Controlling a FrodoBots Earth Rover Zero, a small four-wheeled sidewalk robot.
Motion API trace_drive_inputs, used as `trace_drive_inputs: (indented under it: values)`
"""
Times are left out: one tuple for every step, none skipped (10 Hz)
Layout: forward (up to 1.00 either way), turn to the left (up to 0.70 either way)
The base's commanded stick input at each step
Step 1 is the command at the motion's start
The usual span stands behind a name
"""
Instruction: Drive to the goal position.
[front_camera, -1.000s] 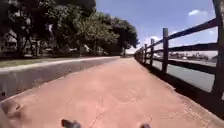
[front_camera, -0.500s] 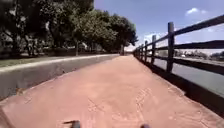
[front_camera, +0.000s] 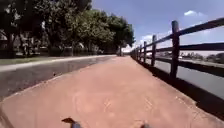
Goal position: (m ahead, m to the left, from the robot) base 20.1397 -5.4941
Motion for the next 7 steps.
trace_drive_inputs:
  values:
    - [0.7, -0.35]
    - [0.7, -0.32]
    - [0.7, -0.18]
    - [0.7, -0.04]
    - [0.7, 0.0]
    - [0.7, 0.0]
    - [0.7, 0.0]
